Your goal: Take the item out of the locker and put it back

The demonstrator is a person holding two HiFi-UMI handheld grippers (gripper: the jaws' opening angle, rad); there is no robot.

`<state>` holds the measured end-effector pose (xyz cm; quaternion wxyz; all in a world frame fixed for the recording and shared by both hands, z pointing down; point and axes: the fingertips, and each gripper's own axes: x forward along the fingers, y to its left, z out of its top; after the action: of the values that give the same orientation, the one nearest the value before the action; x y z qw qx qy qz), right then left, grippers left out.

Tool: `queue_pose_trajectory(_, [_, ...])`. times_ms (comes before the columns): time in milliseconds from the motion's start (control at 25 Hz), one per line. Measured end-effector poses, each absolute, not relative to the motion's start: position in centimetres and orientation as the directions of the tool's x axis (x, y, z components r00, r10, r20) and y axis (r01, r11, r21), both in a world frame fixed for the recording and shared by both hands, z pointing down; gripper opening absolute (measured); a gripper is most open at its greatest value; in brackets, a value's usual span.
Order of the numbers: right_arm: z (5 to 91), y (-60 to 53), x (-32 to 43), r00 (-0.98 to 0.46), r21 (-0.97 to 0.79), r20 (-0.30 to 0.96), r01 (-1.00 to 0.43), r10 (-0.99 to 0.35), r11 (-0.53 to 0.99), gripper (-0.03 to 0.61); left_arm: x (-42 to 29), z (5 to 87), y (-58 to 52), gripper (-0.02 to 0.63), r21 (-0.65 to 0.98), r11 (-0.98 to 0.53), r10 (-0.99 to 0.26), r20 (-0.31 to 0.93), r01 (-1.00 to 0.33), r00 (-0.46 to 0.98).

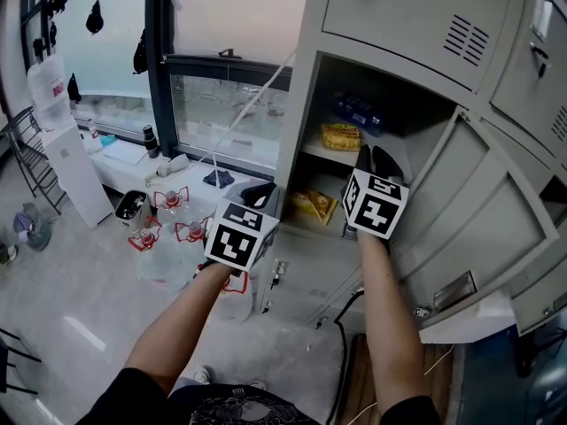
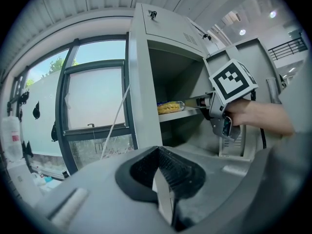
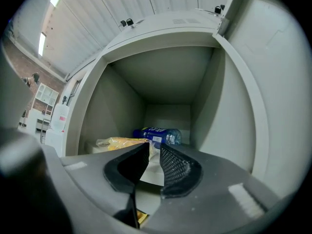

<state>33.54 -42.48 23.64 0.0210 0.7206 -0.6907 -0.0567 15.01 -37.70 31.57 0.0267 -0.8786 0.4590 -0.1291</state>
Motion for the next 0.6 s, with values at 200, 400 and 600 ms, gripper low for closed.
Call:
queue_pose_trajectory(200, [23.7, -41.4, 34.0, 0.066, 0.112, -0.05, -0.991, -0.997, -0.071, 0.091, 14.6, 31.5, -37.1, 0.008, -0.157, -0.593, -0.802, 0.199, -0.79, 0.563])
queue_pose_trajectory(400, [24.1, -39.8, 33.8, 0.104, 0.115, -0.045, -0.987, -0.994, -0.109, 0.091, 13.3, 31.6, -36.5, 0.008, -0.155, -0.612, -0.789, 0.198, -0.776, 0.582])
queue_pose_trajectory(600, [24.6, -37.5, 32.9, 0.134, 0.117, -0.029, -0.984, -0.99, -0.137, 0.089, 12.0, 31.5, -35.8, 0.008, -0.143, -0.643, -0.764, 0.193, -0.752, 0.616])
